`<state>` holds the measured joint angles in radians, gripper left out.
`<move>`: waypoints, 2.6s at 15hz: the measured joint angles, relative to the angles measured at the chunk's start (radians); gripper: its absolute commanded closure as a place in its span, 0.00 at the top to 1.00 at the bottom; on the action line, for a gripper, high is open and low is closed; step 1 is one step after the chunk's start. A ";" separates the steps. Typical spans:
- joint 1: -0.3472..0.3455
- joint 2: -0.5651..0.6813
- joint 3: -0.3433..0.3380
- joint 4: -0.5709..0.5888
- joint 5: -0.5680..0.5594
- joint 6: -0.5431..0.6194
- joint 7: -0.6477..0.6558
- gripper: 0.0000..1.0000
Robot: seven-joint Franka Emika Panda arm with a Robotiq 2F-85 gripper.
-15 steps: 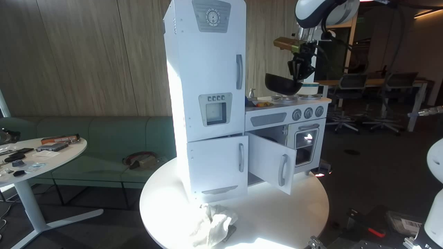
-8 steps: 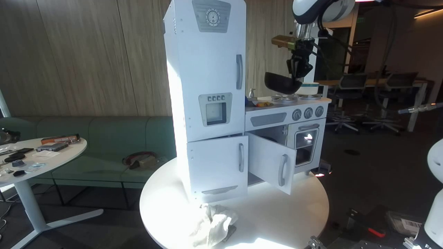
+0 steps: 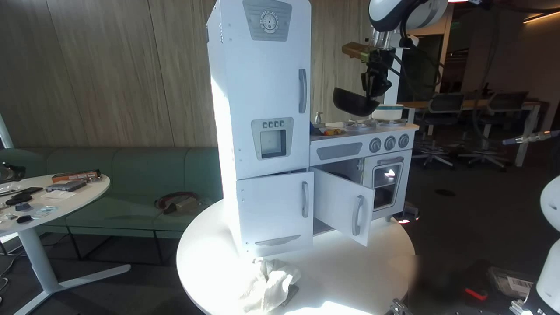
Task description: Remove the black bowl from the upper cabinet and put it on the counter.
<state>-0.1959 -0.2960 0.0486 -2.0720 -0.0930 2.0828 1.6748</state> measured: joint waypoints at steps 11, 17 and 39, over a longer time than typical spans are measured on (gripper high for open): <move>0.021 0.004 -0.009 -0.004 0.006 0.116 -0.020 0.03; 0.025 0.007 -0.013 -0.004 0.010 0.110 -0.021 0.03; 0.027 0.017 -0.008 0.036 -0.237 -0.276 -0.023 0.03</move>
<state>-0.1691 -0.2795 0.0402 -2.0358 -0.3302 1.8072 1.6518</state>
